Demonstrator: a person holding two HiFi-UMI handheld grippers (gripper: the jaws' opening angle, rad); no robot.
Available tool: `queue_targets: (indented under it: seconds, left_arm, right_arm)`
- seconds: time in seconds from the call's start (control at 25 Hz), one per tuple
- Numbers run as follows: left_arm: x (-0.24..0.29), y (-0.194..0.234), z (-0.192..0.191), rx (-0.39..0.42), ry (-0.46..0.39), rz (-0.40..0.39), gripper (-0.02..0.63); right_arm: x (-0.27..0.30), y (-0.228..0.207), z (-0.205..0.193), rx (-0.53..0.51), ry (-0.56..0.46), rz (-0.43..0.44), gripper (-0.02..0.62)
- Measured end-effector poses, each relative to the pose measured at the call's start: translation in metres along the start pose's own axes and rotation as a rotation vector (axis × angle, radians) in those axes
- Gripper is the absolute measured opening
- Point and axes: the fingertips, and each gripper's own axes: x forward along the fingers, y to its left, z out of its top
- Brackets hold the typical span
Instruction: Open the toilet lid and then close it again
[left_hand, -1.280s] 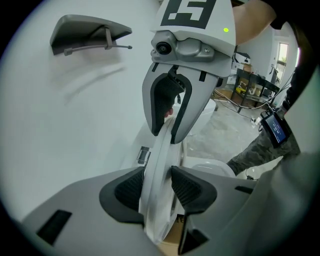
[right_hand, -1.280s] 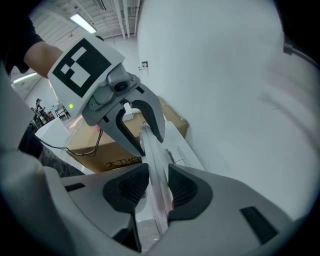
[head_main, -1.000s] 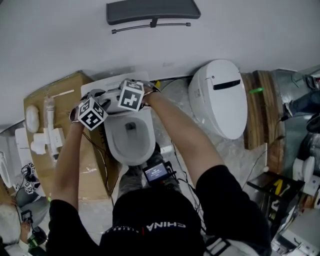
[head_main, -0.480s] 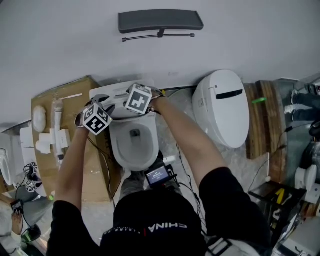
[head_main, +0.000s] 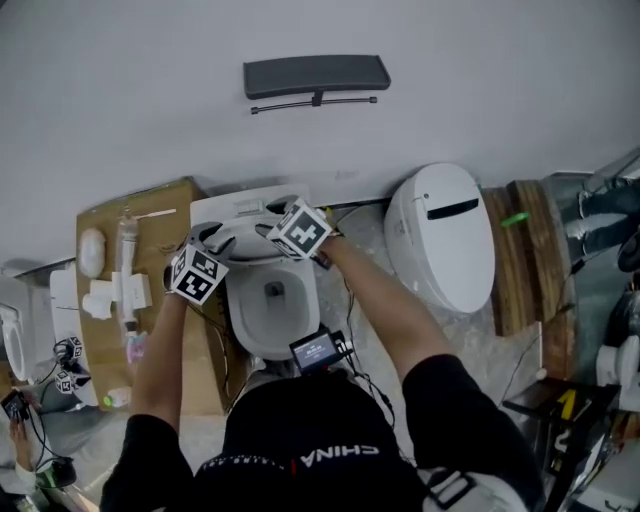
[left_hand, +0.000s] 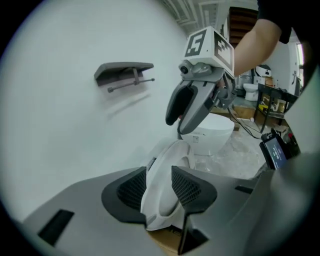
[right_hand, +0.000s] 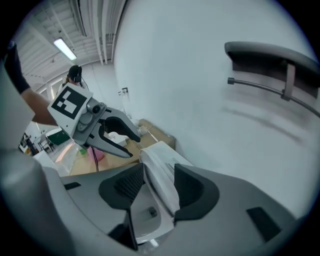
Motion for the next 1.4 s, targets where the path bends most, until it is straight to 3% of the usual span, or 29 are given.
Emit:
queue_targets:
  seconds: [0.2, 0.48, 0.56, 0.64, 0.8, 1.4]
  left_arm:
    - [-0.029, -0.012, 0.006, -0.175, -0.097, 0.057, 0.156]
    - [-0.049, -0.040, 0.020, -0.290, -0.191, 0.088, 0.152]
    - [-0.056, -0.045, 0.021, -0.323, -0.209, 0.109, 0.099]
    - [-0.061, -0.051, 0.018, -0.342, -0.216, 0.130, 0.036]
    - [-0.067, -0.061, 0.010, -0.357, -0.212, 0.124, 0.011]
    - [-0.096, -0.113, 0.018, -0.487, -0.264, 0.114, 0.010]
  right_arm:
    - [-0.025, 0.018, 0.000, 0.091, -0.088, -0.005, 0.181]
    - [-0.054, 0.037, -0.006, 0.129, -0.175, -0.054, 0.092]
    - [-0.058, 0.041, -0.011, 0.151, -0.188, -0.059, 0.080]
    - [-0.061, 0.045, -0.015, 0.181, -0.203, -0.060, 0.062]
    - [-0.063, 0.052, -0.025, 0.196, -0.210, -0.046, 0.031]
    - [-0.069, 0.064, -0.063, 0.176, -0.189, 0.043, 0.014]
